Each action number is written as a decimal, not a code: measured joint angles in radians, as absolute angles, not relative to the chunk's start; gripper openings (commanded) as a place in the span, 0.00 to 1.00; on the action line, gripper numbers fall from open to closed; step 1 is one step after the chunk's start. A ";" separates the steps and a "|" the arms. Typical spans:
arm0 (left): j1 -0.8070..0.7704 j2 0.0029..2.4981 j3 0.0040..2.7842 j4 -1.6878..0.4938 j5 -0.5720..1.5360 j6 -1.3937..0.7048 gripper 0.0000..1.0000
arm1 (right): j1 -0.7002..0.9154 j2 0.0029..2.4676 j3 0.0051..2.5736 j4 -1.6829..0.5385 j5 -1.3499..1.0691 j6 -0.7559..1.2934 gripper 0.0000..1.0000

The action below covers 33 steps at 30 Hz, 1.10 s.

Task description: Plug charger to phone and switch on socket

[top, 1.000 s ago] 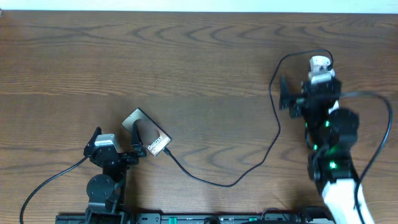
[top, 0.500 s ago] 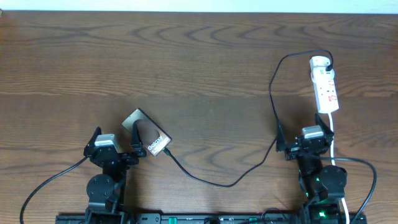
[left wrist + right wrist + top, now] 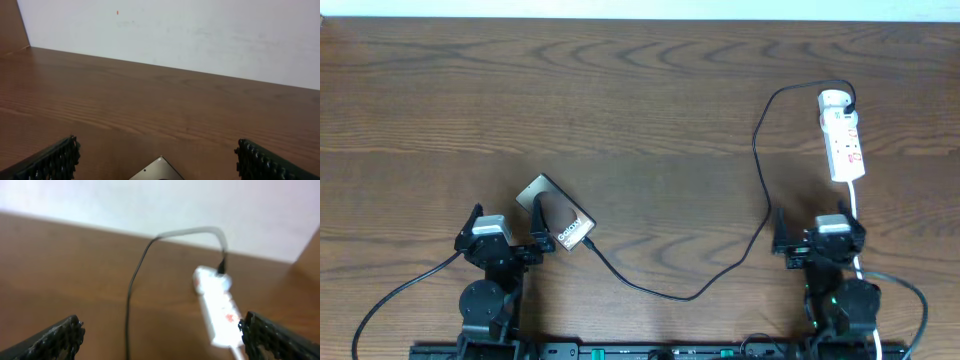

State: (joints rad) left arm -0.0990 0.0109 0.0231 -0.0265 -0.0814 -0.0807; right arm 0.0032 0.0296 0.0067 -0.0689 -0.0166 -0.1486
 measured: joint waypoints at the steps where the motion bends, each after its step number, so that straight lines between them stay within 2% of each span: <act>1: -0.099 0.011 0.023 -0.026 -0.081 -0.081 0.98 | 0.001 0.019 0.007 -0.069 -0.009 -0.142 0.99; 33: -0.099 0.011 0.023 -0.026 -0.081 -0.081 0.98 | -0.010 0.012 0.007 -0.070 0.015 -0.113 0.99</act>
